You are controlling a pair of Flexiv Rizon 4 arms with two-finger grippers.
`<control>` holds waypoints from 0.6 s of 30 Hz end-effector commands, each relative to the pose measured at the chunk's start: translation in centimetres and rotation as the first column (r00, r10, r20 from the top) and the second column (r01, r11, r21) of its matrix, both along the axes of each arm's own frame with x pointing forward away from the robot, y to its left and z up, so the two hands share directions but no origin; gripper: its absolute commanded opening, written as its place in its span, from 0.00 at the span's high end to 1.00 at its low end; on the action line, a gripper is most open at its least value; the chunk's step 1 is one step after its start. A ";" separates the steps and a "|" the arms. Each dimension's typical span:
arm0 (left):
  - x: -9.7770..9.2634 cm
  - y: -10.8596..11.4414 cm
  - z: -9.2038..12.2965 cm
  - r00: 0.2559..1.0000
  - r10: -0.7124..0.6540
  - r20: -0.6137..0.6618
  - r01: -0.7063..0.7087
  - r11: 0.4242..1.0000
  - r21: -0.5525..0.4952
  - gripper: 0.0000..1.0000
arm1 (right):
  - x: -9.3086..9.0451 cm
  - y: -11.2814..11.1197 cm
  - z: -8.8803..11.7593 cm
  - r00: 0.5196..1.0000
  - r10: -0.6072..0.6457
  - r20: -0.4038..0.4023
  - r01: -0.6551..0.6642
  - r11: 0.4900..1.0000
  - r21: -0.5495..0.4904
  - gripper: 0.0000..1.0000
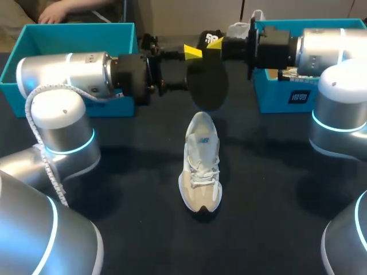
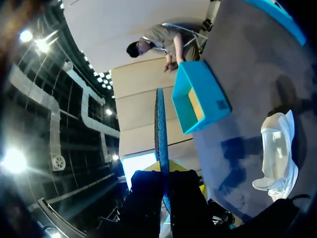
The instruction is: Take the shoe out of the shoebox, open the shoe tongue, remove and reinsert the insole, then place the shoe into the shoebox
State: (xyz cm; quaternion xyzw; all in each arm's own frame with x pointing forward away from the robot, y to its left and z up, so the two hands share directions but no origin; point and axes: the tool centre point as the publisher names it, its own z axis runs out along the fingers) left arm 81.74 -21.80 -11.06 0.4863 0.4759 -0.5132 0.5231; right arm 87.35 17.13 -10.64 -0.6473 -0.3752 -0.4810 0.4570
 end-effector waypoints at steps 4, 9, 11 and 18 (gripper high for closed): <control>0.2 -1.0 -0.6 1.000 -0.006 -0.001 0.006 1.000 0.010 0.56 | 0.3 0.9 -0.2 1.000 0.000 0.000 0.000 1.000 0.000 1.00; 0.4 -1.1 -1.1 1.000 0.003 -0.005 -0.003 1.000 0.020 0.76 | 0.1 1.0 -0.3 1.000 0.003 0.000 -0.003 1.000 0.004 1.00; 0.4 -1.1 -1.2 1.000 0.005 -0.005 -0.004 1.000 0.023 0.80 | 0.1 1.0 -0.3 1.000 0.003 0.000 -0.003 1.000 0.006 1.00; 0.3 -1.0 -1.3 1.000 0.005 -0.019 -0.005 1.000 0.020 1.00 | -0.2 0.9 -0.6 1.000 -0.008 0.008 0.008 1.000 0.013 0.72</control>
